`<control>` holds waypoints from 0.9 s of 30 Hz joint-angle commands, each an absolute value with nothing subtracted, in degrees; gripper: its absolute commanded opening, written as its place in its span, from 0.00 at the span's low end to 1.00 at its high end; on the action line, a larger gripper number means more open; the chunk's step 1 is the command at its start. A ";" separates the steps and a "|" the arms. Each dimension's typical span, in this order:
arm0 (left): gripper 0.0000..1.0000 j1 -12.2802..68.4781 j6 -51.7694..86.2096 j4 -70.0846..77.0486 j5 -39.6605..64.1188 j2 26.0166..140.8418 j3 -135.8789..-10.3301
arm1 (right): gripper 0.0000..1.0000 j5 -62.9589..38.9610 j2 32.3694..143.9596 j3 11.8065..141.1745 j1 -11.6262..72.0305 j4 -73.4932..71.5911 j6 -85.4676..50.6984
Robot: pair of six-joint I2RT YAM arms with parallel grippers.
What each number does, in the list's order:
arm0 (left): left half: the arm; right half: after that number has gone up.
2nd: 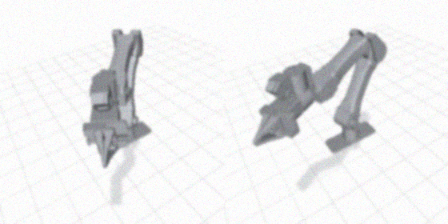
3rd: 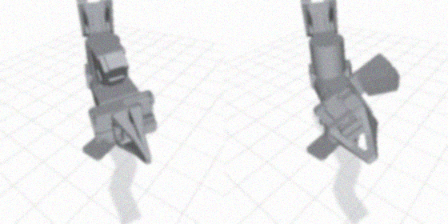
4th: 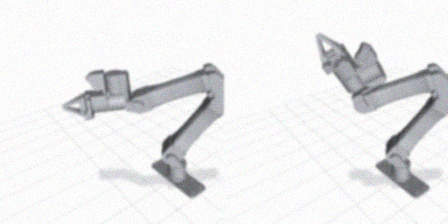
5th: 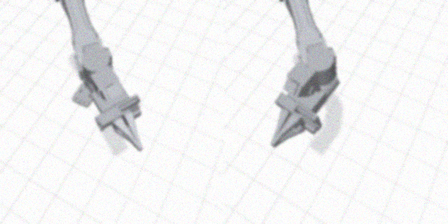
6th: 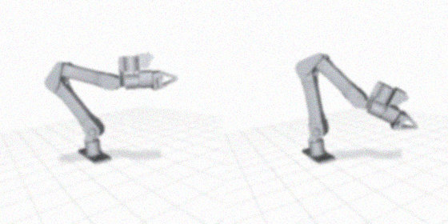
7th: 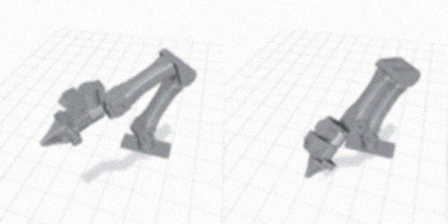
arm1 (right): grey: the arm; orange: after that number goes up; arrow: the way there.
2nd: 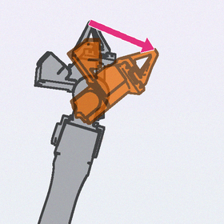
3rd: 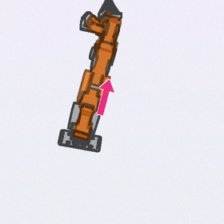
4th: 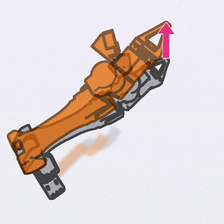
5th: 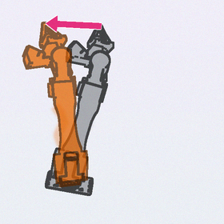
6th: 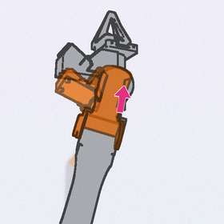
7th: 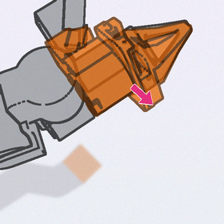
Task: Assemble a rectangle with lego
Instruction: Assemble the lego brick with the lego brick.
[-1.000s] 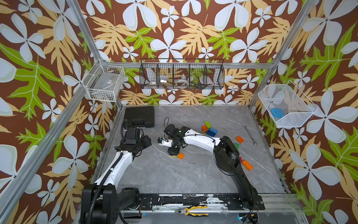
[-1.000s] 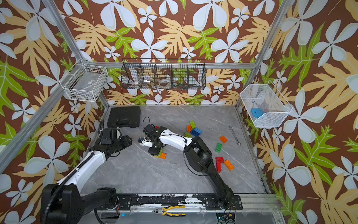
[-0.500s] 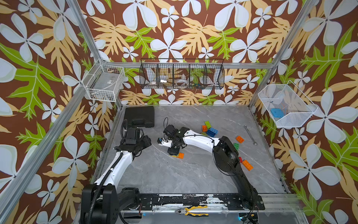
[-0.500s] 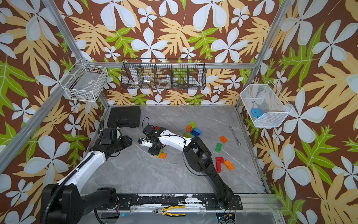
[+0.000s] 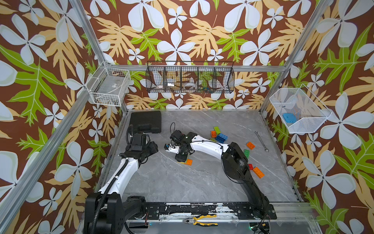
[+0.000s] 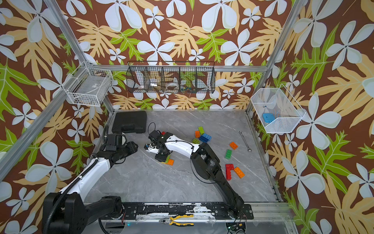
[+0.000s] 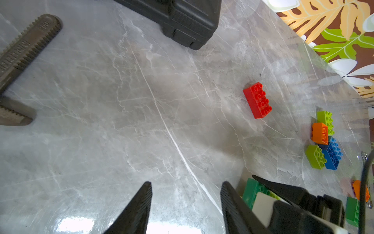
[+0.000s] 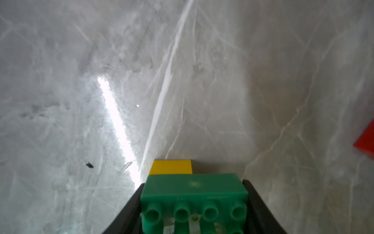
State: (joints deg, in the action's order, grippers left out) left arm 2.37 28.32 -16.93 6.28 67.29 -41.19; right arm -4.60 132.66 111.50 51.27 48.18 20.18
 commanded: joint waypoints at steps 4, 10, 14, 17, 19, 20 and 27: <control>0.57 2.37 28.65 -16.49 6.52 66.71 -41.41 | 0.72 -3.75 132.09 112.84 51.24 50.94 19.47; 0.57 2.37 28.74 -16.36 6.68 66.53 -41.31 | 0.81 -4.93 129.97 111.99 51.24 48.98 18.64; 0.58 2.37 28.57 -16.39 5.96 66.35 -41.59 | 0.84 -5.63 127.52 111.56 50.53 46.13 16.13; 0.58 2.37 28.39 -16.74 3.92 66.48 -42.09 | 0.82 -7.13 123.14 108.79 47.82 38.92 9.00; 0.59 2.37 28.43 -16.38 2.69 66.73 -42.06 | 0.79 -7.16 120.76 106.35 45.51 33.73 2.58; 0.60 2.37 28.19 -16.11 2.09 66.87 -41.97 | 0.76 -5.76 120.10 105.21 44.38 31.29 -1.56; 0.66 10.91 27.20 -11.97 -3.01 72.39 -42.34 | 0.73 5.09 128.78 113.44 42.27 34.00 -16.72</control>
State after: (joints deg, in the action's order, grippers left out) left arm 9.06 27.64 -14.50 -0.03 70.67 -41.82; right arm 0.05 125.99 110.17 42.28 33.47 -8.64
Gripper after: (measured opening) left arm 0.654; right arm 0.722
